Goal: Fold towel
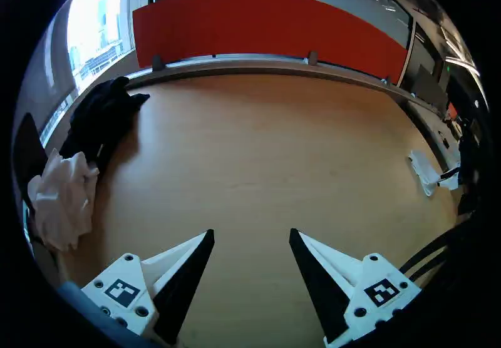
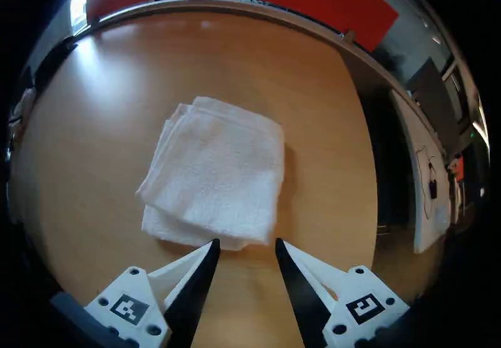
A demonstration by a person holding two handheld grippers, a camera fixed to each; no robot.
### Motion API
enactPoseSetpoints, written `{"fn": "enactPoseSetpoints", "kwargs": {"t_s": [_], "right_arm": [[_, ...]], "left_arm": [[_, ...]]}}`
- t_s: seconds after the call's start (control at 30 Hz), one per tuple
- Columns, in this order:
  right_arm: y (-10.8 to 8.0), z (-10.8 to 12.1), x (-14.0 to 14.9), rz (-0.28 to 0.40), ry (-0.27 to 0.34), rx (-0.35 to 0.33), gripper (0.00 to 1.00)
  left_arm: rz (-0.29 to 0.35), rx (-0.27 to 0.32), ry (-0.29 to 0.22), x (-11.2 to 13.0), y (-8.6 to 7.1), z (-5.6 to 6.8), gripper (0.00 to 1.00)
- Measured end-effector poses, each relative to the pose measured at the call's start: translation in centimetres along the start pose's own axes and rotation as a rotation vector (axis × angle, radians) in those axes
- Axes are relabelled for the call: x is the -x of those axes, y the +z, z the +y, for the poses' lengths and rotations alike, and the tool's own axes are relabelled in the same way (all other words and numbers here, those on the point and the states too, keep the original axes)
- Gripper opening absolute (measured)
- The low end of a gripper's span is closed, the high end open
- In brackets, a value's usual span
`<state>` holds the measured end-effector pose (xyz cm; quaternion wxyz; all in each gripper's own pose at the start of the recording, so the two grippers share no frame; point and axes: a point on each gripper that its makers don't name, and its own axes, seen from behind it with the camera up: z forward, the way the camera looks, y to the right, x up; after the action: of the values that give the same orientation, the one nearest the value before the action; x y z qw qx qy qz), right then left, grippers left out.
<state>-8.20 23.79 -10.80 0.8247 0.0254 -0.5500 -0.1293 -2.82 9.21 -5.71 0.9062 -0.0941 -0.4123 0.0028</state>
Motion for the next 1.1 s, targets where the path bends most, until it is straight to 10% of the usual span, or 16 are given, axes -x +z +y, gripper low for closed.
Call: {"fn": "enactPoseSetpoints", "kwargs": {"t_s": [0.67, 1.1], "right_arm": [[0.5, -8.5, -3.5, 0.074, -0.067, -0.139, 0.63], [1.4, -10.2, -3.8, 0.069, -0.071, -0.173, 0.29]], "left_arm": [[0.007, -0.003, -0.005, -0.2, -0.2, -0.4, 0.89], [0.006, -0.003, -0.005, 0.0, -0.4, -0.6, 0.89]]}}
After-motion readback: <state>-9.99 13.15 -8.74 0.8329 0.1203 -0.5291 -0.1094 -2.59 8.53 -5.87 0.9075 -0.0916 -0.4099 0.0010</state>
